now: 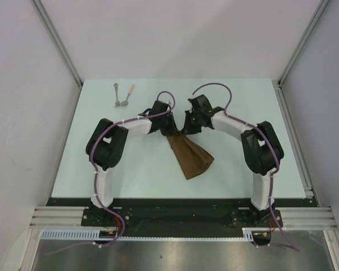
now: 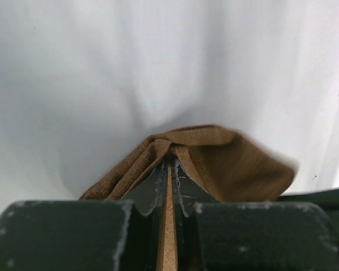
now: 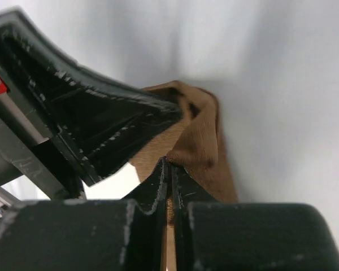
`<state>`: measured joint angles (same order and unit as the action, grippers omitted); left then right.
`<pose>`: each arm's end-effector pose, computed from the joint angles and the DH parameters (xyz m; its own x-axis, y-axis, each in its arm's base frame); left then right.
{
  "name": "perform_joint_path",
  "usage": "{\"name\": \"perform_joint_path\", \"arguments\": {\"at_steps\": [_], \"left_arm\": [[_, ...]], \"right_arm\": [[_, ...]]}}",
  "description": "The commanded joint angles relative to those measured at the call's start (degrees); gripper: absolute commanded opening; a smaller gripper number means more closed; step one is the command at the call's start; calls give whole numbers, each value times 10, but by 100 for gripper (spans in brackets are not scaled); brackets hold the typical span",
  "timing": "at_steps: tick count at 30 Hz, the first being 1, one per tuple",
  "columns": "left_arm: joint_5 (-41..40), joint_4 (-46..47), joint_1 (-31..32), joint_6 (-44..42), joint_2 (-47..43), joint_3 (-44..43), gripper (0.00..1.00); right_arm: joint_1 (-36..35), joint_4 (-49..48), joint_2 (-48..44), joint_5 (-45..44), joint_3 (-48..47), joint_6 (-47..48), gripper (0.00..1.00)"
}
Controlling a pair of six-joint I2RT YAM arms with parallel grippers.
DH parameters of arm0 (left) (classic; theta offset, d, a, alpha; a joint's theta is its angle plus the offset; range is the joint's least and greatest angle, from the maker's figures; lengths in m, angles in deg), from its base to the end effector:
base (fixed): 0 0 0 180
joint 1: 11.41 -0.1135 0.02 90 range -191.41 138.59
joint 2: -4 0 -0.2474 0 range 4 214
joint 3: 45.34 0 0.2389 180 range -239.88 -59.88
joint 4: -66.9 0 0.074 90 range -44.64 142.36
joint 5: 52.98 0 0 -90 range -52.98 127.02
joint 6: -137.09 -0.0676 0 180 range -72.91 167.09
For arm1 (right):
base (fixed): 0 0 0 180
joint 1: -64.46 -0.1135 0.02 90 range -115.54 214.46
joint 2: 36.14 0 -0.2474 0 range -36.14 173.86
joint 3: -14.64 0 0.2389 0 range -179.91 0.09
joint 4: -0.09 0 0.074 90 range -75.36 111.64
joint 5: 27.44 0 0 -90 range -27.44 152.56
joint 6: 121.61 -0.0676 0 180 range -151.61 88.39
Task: Fold the napkin into a case and place the utensils inside
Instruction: Fold the 2/3-rectangle-folded napkin at the center of the board.
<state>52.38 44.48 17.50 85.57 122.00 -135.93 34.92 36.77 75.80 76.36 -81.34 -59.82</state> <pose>0.3748 -0.2274 0.1156 -0.9068 -0.1847 -0.3790 0.0658 0.8260 -0.5598 0.3634 0.2245 0.1663 -0.8952 0.0203 -0.4451 -0.2060 0.8669 0.4539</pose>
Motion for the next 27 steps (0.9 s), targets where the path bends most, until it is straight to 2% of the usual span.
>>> {"name": "perform_joint_path", "arguments": {"at_steps": [1,6,10,14,22,23,27], "left_arm": [[-4,3,-4,-13,-1,-27,8],[-2,-10,-13,-1,-24,-21,7],[1,-30,-19,11,-42,-23,10],[13,-21,-32,29,-74,5,18],[20,-36,-50,19,-121,29,20],[24,-37,-54,19,-121,40,17],[35,18,-58,32,-145,96,16]], "right_arm": [[-35,-52,24,6,5,-4,0],[-46,-131,21,-3,58,-9,0],[-47,-197,17,7,112,-3,0],[-46,-243,15,15,143,13,0],[-47,-335,7,54,185,40,0],[-46,-360,4,53,200,41,0],[-44,-444,-1,59,236,19,5]]}}
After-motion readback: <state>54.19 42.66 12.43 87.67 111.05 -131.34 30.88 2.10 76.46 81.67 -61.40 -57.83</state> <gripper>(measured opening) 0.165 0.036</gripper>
